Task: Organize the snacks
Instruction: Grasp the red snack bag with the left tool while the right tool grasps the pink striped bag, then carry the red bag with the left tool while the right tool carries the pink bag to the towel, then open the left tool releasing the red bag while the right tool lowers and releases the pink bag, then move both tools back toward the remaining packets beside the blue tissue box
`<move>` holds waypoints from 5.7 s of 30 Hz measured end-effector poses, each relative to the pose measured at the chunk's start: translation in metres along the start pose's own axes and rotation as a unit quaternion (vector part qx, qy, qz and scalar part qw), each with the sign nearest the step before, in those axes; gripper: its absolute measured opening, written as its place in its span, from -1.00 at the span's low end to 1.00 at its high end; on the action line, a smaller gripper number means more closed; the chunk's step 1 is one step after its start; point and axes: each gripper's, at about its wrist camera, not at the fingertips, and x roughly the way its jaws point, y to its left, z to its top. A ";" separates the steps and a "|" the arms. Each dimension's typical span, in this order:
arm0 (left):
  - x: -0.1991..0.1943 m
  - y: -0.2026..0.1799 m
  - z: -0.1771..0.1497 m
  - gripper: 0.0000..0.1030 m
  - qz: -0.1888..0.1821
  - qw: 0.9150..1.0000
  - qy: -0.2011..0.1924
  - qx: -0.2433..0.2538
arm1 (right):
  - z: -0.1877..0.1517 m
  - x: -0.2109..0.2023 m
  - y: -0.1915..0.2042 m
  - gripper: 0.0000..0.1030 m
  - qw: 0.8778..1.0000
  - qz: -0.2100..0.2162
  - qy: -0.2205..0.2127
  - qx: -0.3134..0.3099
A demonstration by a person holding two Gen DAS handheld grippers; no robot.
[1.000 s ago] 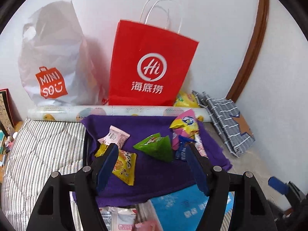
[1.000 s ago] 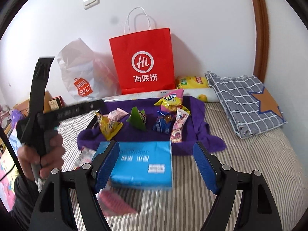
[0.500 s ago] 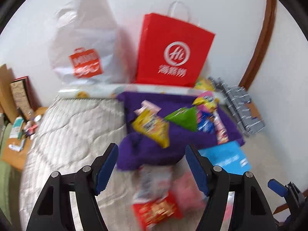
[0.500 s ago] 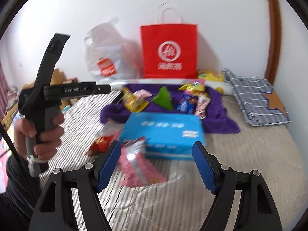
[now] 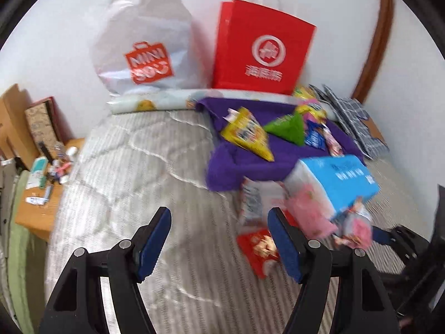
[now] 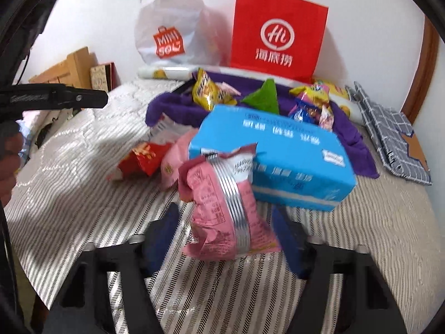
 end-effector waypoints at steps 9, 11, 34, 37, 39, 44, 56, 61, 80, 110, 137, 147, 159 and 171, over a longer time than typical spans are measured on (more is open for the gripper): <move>0.033 -0.043 -0.027 0.36 -0.019 0.995 0.038 0.092 | -0.010 -0.027 -0.024 -0.19 0.999 0.006 -0.024 0.027; 0.038 -0.048 -0.029 0.36 -0.019 0.994 0.040 0.104 | -0.015 -0.032 -0.034 -0.19 0.999 -0.002 -0.027 0.036; 0.016 -0.052 -0.015 -0.03 -0.042 0.996 0.001 0.079 | -0.005 -0.042 -0.109 -0.19 0.993 -0.013 -0.068 0.094; 0.010 -0.064 0.000 -0.02 -0.056 0.996 -0.030 0.067 | 0.011 -0.040 -0.114 -0.19 0.992 -0.008 -0.078 0.095; 0.008 -0.072 0.013 -0.02 -0.073 0.995 -0.050 0.051 | 0.025 -0.038 -0.115 -0.19 0.992 -0.002 -0.087 0.092; 0.019 -0.080 0.045 -0.02 -0.103 0.992 -0.070 0.005 | 0.063 -0.030 -0.121 -0.19 0.990 0.000 -0.106 0.088; 0.046 -0.078 0.090 -0.02 -0.045 0.993 -0.097 -0.050 | 0.125 -0.005 -0.139 -0.19 0.986 0.018 -0.120 0.110; 0.057 -0.078 0.110 -0.02 -0.032 0.993 -0.099 -0.051 | 0.145 0.011 -0.140 -0.19 0.985 0.029 -0.125 0.115; 0.091 -0.078 0.101 -0.02 0.016 0.995 -0.096 -0.037 | 0.136 0.070 -0.156 -0.19 0.991 0.019 -0.068 0.117; 0.096 -0.078 0.098 -0.02 0.002 0.996 -0.079 -0.045 | 0.133 0.074 -0.145 -0.17 0.993 0.006 -0.059 0.100; 0.104 -0.076 0.098 -0.01 -0.018 0.997 -0.056 -0.052 | 0.132 0.078 -0.149 -0.16 0.994 -0.005 -0.052 0.097; 0.112 -0.074 0.097 -0.01 -0.026 0.997 -0.039 -0.058 | 0.133 0.078 -0.147 -0.11 0.995 -0.008 -0.051 0.090; 0.121 -0.076 0.095 -0.01 -0.024 0.998 -0.022 -0.052 | 0.134 0.063 -0.149 0.02 0.993 -0.014 -0.074 0.091; 0.122 -0.074 0.094 0.02 -0.028 0.998 -0.025 -0.058 | 0.134 0.062 -0.149 0.03 0.993 -0.013 -0.075 0.092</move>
